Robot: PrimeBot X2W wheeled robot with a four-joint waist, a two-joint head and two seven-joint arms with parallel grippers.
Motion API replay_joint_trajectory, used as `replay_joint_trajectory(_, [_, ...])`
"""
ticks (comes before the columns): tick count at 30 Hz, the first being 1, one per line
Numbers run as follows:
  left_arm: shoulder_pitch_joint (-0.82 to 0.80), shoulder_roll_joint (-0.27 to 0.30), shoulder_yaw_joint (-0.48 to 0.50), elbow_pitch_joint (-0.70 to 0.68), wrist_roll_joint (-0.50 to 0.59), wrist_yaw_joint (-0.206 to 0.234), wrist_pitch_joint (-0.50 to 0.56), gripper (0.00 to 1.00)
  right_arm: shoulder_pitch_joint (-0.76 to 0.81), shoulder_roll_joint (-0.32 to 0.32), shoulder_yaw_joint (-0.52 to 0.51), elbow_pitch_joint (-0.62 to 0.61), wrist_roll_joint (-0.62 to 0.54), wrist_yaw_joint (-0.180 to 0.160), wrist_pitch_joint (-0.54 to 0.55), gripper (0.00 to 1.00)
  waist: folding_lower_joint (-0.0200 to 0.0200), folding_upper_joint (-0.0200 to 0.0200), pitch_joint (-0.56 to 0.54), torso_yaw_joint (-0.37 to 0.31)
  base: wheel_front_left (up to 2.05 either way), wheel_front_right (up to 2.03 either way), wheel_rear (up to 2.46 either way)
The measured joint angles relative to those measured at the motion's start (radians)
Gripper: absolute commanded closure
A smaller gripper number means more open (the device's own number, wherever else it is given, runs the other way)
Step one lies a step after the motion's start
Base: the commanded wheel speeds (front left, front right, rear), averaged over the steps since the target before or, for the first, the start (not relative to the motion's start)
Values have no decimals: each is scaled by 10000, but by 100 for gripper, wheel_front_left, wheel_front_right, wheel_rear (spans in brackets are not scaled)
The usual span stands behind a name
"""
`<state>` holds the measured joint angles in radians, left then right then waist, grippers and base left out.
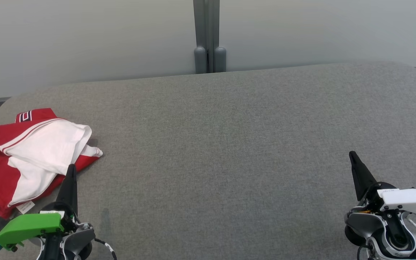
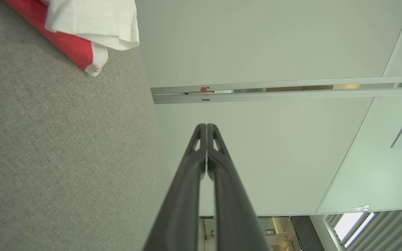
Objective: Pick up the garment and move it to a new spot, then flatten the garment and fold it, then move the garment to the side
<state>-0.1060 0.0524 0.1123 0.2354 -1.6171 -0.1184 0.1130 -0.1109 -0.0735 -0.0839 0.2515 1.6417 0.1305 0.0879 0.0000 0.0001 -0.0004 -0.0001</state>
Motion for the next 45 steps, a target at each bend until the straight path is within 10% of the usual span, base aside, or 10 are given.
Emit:
replay_joint_trajectory(29, [-1,-2,6,0,2,0,0,100,-2,8,-13,0,-4,0,31,100,0,0,0,0,0,0,0])
replay_joint_trajectory(30, [-1,-2,6,0,2,0,0,0,-2,10,-13,0,-4,0,31,0,0,0,0,0,0,0,0])
replay_joint_trajectory(45, [401,-111,-336,267,769,0,-514,0,452,132,395,401,-282,-21,-435,0,0,0,-61,-20,0,0,0])
